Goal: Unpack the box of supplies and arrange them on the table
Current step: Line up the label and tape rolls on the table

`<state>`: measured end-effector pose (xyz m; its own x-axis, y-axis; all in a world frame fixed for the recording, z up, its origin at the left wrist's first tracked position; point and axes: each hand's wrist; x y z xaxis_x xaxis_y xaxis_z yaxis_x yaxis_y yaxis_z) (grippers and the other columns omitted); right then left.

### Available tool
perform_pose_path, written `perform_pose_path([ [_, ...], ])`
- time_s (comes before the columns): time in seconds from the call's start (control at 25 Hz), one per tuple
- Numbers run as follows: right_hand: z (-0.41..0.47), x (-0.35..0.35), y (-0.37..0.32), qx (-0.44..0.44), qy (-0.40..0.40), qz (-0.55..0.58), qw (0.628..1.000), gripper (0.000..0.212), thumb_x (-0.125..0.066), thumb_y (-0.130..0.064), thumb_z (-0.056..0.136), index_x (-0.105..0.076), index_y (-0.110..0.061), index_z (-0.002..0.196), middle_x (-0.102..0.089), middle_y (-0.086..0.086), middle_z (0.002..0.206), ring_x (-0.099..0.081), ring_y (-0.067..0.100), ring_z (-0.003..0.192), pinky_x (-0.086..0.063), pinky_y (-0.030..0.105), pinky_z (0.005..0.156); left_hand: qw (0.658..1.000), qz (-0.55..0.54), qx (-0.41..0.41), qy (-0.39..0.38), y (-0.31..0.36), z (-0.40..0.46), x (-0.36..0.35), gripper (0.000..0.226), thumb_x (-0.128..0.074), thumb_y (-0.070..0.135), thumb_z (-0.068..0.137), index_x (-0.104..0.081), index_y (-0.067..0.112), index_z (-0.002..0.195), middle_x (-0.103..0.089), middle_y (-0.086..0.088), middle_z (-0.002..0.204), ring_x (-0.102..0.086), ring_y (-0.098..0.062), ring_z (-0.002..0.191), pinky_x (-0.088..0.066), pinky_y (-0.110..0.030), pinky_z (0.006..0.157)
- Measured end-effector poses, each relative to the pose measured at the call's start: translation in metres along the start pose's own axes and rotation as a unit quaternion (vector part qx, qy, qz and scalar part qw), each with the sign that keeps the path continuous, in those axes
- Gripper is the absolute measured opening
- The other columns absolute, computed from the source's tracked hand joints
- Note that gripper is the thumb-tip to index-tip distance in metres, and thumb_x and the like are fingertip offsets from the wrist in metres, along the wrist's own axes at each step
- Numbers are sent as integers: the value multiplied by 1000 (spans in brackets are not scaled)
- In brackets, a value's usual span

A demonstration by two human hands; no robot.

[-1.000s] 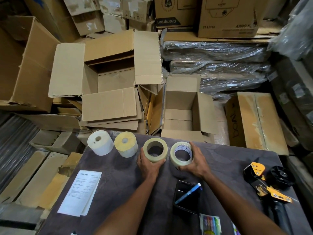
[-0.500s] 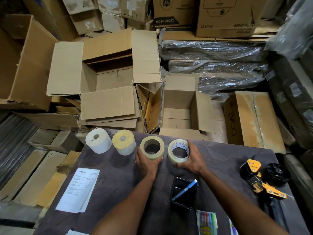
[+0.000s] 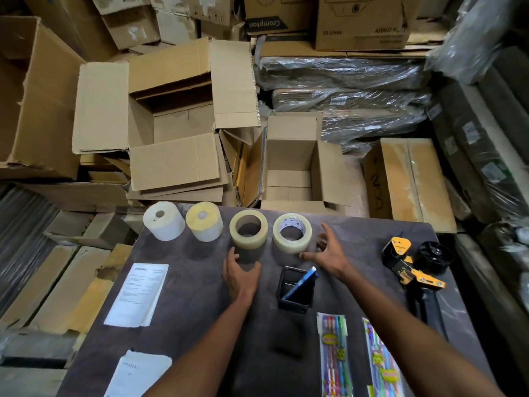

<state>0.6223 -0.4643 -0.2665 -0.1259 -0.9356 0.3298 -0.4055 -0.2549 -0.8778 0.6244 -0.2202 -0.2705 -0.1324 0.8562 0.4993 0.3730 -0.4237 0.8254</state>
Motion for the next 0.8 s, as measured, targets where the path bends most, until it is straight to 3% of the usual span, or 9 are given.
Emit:
perform_pose_path([
  [0.2,-64,19,9,-28,69,209,975,54,-69,1,88,-51,-10,138,-61,20,129,-60,27,121,-51,47,103,998,-39,-33,-35,-11,-45,21,33,-79,14,78,-70,17,110,-72,6,87,-69,-8,80,-60,-36,82],
  [0.36,-126,19,17,-19,87,255,963,30,-66,-2,92,-63,-5,122,-70,20,113,-68,27,105,-58,39,94,995,-47,-61,-61,-15,-81,35,19,-77,14,80,-72,23,97,-72,9,79,-67,1,70,-56,-19,68],
  [0.44,-157,9,35,-40,89,240,966,26,-65,-1,92,-65,-7,118,-72,17,108,-70,25,99,-59,39,91,994,-58,-58,-71,-25,-100,39,18,-76,14,80,-72,25,93,-73,8,77,-66,2,67,-52,-12,62],
  [0.6,-210,-10,72,-62,122,166,977,23,-67,0,90,-69,-6,112,-75,11,95,-71,23,87,-59,43,86,989,-82,-58,-107,-44,-142,41,16,-75,10,80,-72,23,90,-73,6,74,-68,-8,67,-49,-10,60],
  [0.72,-240,-27,81,-41,159,29,986,21,-77,-8,82,-73,-11,103,-74,5,91,-68,16,82,-55,29,78,980,-80,-58,-174,-54,-163,44,16,-74,11,82,-72,23,92,-74,5,77,-67,-4,68,-51,-12,64],
  [0.8,-253,-39,88,-13,195,-90,977,35,-86,-21,74,-72,-15,105,-68,0,99,-63,15,92,-48,26,82,971,-76,-51,-219,-61,-173,44,13,-74,17,82,-72,26,92,-75,3,82,-69,-8,71,-56,-23,71],
])
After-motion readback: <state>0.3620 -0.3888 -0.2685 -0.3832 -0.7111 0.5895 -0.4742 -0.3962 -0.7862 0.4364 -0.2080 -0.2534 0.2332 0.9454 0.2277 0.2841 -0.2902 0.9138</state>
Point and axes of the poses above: each hand's wrist, its own z-axis towards the middle knuckle, its own x-axis out of the back of the hand, y = z × x
